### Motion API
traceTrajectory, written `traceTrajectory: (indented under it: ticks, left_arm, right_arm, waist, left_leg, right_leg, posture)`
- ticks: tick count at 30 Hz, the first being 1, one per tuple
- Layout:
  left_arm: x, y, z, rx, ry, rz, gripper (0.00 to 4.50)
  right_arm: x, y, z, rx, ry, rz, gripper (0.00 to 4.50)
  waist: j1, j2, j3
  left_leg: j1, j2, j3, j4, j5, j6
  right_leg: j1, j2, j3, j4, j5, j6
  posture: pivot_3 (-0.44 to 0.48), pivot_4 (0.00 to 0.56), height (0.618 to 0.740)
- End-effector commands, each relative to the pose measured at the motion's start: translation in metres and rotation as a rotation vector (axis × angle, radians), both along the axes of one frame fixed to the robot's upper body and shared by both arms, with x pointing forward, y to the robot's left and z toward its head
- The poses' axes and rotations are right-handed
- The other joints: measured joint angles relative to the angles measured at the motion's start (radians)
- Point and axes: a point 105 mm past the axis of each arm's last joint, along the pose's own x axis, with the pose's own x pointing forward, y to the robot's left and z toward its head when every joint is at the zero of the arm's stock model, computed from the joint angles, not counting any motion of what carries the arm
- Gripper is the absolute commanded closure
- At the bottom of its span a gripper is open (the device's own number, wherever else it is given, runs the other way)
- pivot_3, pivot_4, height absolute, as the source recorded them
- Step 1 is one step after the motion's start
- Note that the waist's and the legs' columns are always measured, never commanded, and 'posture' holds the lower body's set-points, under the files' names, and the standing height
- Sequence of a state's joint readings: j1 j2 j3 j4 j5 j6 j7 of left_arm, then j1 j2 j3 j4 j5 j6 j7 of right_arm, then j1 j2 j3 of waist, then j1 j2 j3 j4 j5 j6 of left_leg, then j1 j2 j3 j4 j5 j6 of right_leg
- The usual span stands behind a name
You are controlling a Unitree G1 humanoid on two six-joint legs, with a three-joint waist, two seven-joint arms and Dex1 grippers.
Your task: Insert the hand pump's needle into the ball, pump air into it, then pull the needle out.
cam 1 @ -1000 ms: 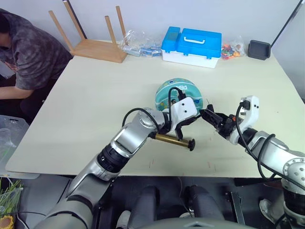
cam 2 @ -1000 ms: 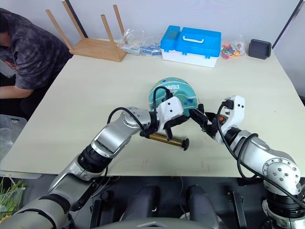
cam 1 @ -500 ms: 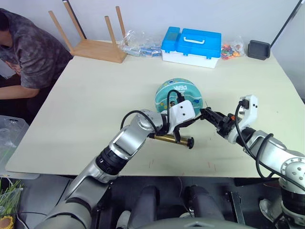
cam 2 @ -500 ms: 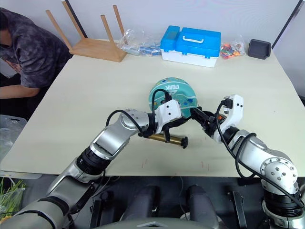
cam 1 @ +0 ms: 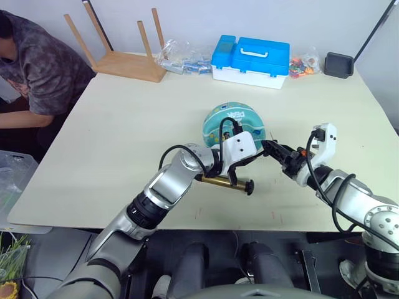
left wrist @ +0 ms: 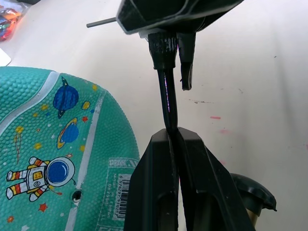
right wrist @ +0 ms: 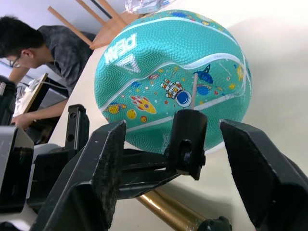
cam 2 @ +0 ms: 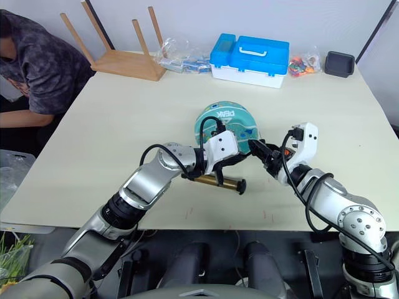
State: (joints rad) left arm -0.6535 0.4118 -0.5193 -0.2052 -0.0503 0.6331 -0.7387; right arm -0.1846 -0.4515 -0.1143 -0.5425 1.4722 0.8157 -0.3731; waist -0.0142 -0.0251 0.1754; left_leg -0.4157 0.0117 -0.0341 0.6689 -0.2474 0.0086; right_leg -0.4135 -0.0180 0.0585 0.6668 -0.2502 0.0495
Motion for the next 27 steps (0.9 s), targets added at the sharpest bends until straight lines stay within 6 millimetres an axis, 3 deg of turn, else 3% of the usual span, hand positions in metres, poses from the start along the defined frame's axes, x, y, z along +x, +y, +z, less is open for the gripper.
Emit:
traceTrajectory:
  ticks: [1,3,9,12,14,18,23,24,25,27]
  left_arm:
    - [-0.002,-0.003,0.014,-0.035,-0.047,-0.017,4.50]
    - [-0.003,-0.003,0.014,-0.036,-0.048,-0.015,4.50]
    - [-0.004,-0.006,0.017,-0.056,-0.053,-0.019,4.50]
    - [-0.013,-0.019,0.029,-0.222,-0.017,-0.124,4.50]
    - [-0.013,-0.016,0.026,-0.245,0.078,-0.127,4.50]
    - [-0.013,-0.004,0.034,-0.355,0.171,-0.117,3.16]
    - [-0.025,0.026,0.049,-0.451,0.222,-0.146,0.84]
    - [-0.026,0.031,0.048,-0.448,0.228,-0.138,0.73]
    - [-0.028,0.037,0.047,-0.446,0.234,-0.132,0.03]
    - [-0.032,0.055,0.050,-0.461,0.247,-0.108,0.00]
  right_arm:
    - [-0.001,0.000,0.010,0.007,-0.044,-0.008,3.15]
    - [0.000,-0.001,0.011,0.012,-0.048,-0.012,4.17]
    - [-0.001,0.001,0.012,0.007,-0.051,0.000,4.18]
    - [0.000,0.000,0.013,-0.016,-0.061,0.001,4.18]
    - [0.002,-0.004,0.015,-0.056,-0.071,0.001,4.18]
    - [0.001,-0.012,0.013,-0.241,-0.087,0.051,4.18]
    - [0.001,-0.025,0.019,-0.438,-0.125,0.109,4.18]
    - [0.001,-0.026,0.020,-0.466,-0.133,0.122,4.18]
    - [0.001,-0.027,0.022,-0.499,-0.145,0.138,4.18]
    - [0.001,-0.024,0.030,-0.626,-0.206,0.205,4.18]
  waist:
    - [0.000,0.000,0.000]
    - [0.000,0.000,0.000]
    - [0.000,0.000,0.000]
    - [0.000,0.001,-0.001]
    - [0.000,0.001,-0.001]
    - [0.001,0.002,0.000]
    - [-0.005,0.002,0.000]
    - [-0.006,0.003,0.000]
    - [-0.006,0.003,0.000]
    - [-0.006,0.003,0.000]
  left_leg:
    - [0.000,0.000,0.000,0.000,0.000,0.000]
    - [0.000,0.000,0.000,0.000,0.000,0.000]
    - [0.000,0.000,0.000,0.000,0.000,0.000]
    - [0.001,0.000,0.000,0.000,0.000,0.000]
    - [0.001,0.000,0.000,0.001,0.000,0.000]
    - [0.001,0.000,0.001,0.001,0.000,0.000]
    - [0.002,0.000,0.001,0.002,0.000,0.000]
    - [0.002,0.000,0.001,0.002,0.000,0.000]
    - [0.002,0.000,0.001,0.002,0.000,0.000]
    - [0.002,0.000,0.001,0.002,0.000,0.000]
  right_leg:
    - [0.000,0.000,0.000,0.000,0.000,0.000]
    - [0.000,0.000,0.000,0.000,0.000,0.000]
    - [0.000,0.000,0.000,0.001,0.000,0.000]
    - [0.000,0.000,0.000,0.001,0.000,0.000]
    - [0.000,-0.001,0.001,0.002,0.000,0.000]
    - [0.000,0.000,0.000,0.004,0.000,0.000]
    - [0.000,0.000,0.001,0.004,0.000,0.000]
    - [0.000,0.001,0.000,0.004,0.000,0.000]
    - [0.000,0.001,0.001,0.005,0.000,-0.001]
    - [0.000,0.001,0.000,0.005,0.000,-0.001]
  posture:
    - [0.000,0.150,0.740]
    - [0.000,0.150,0.740]
    - [0.000,0.150,0.740]
    - [0.000,0.150,0.740]
    - [0.000,0.150,0.740]
    - [0.000,0.150,0.740]
    - [0.000,0.150,0.740]
    - [0.000,0.150,0.740]
    - [0.000,0.150,0.740]
    - [0.000,0.150,0.740]
